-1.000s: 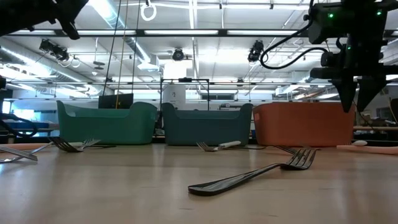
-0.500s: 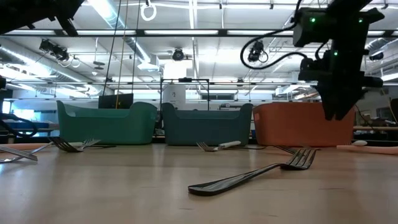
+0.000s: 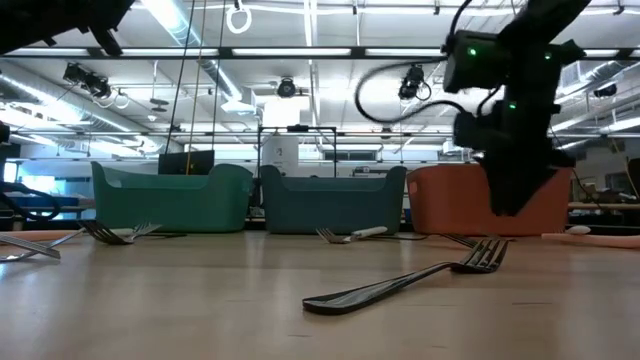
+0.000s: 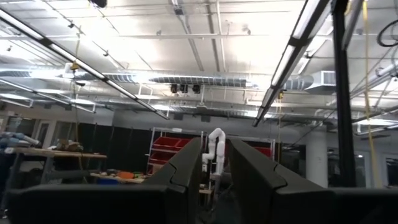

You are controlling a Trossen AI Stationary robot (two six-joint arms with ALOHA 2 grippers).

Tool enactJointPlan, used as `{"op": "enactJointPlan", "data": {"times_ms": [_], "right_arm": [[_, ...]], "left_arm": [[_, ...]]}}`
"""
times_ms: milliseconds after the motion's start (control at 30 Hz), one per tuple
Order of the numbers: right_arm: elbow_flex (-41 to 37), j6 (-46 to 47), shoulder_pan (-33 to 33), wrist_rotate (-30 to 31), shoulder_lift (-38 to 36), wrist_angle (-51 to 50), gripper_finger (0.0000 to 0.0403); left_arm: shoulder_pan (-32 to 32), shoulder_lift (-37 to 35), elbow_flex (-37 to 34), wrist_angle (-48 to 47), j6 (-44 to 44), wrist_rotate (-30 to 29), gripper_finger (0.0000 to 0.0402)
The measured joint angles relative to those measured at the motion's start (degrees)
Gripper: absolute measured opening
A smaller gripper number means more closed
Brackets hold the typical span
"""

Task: Sort silverware by color (type)
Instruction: Put the black fork into the blue bin

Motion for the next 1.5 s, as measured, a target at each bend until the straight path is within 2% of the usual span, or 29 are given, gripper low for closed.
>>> {"op": "enactJointPlan", "data": {"times_ms": [167,400,567,933,1233,1500], "right_arm": [[0.0,-0.3,2.2,-1.28,3.02,13.85,0.0145],[0.0,-0.44,3.26,-1.52,9.19,24.84,0.0145],[0.33,-4.53,2.76,-1.54,12.27,32.69,0.0145],[2.84,-7.5,2.09,-1.32,13.73,29.63,0.0145],[2.89,-7.64,4.79,-0.97,14.4,29.72,0.0145],[2.91,-8.12,5.82,2.58,15.52,29.52,0.0145]], "left_arm": [[0.0,0.0,0.0,-0.01,0.0,-0.58,0.0091],[0.0,0.0,0.0,-0.31,-0.3,-0.6,0.0091],[0.0,0.0,0.02,-0.9,-0.37,-0.62,0.0091],[0.0,0.0,0.07,-1.69,-0.28,-1.31,0.0091],[0.0,0.0,0.07,-2.8,-0.62,-2.76,0.0091],[0.0,0.0,0.07,-3.23,-1.61,-2.76,0.0091]]}}
